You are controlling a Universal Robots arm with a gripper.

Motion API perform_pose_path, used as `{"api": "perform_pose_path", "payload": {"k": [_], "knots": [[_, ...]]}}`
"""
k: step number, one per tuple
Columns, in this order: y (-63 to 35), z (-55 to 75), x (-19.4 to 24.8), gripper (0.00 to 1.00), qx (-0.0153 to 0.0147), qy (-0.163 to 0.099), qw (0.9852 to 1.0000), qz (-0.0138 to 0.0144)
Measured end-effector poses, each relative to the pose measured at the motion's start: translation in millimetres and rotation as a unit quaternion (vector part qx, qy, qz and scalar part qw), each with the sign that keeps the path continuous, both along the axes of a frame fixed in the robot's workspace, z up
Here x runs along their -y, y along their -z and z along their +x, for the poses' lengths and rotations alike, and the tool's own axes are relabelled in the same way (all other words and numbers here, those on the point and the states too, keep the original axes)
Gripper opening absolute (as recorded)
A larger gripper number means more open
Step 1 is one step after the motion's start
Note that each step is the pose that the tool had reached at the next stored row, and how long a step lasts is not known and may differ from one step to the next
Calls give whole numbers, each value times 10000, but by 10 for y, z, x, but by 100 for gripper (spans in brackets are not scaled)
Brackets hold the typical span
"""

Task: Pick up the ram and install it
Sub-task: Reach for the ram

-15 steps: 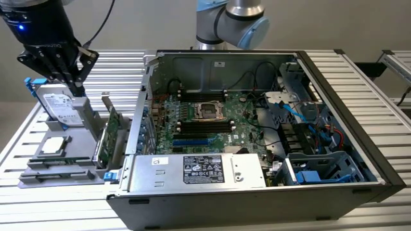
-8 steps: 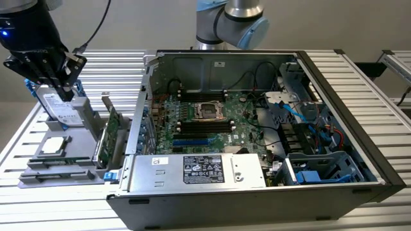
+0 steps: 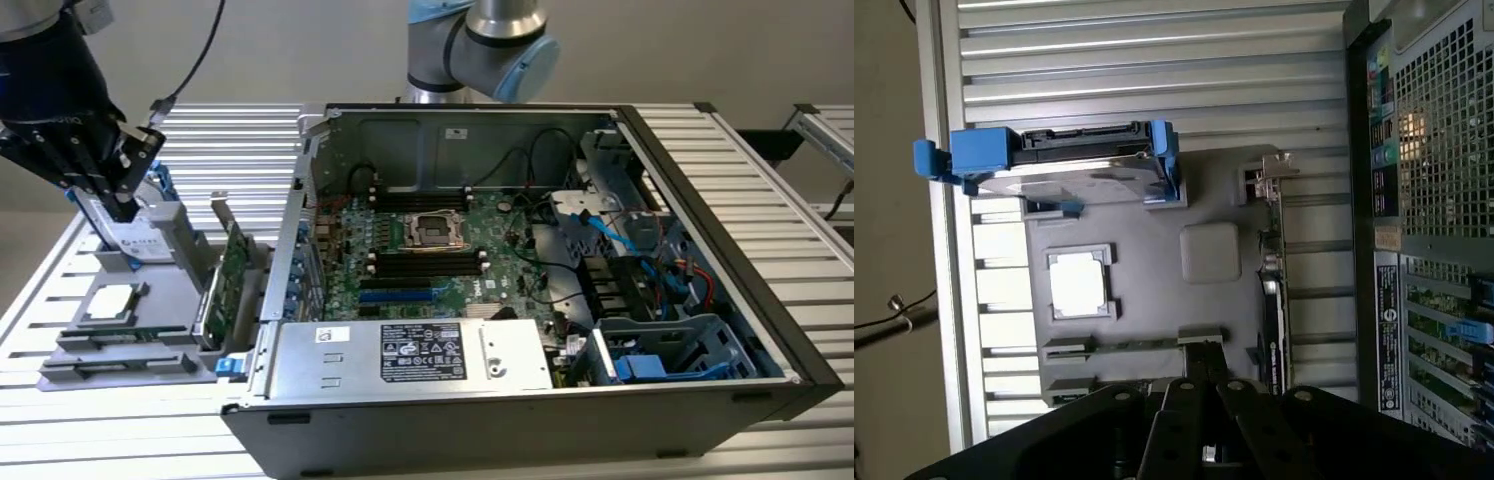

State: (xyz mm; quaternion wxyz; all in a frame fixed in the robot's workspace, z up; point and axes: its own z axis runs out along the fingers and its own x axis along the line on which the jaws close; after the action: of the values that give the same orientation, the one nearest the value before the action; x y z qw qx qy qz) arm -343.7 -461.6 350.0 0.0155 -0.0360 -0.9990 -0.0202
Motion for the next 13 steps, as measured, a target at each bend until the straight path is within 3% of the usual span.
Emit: {"api": "perform_pose_path", "payload": {"k": [10, 13], "knots": [[45, -87, 139, 11, -89, 0, 10000, -10], [54, -110, 182, 11, -99, -1, 9999, -12]]}}
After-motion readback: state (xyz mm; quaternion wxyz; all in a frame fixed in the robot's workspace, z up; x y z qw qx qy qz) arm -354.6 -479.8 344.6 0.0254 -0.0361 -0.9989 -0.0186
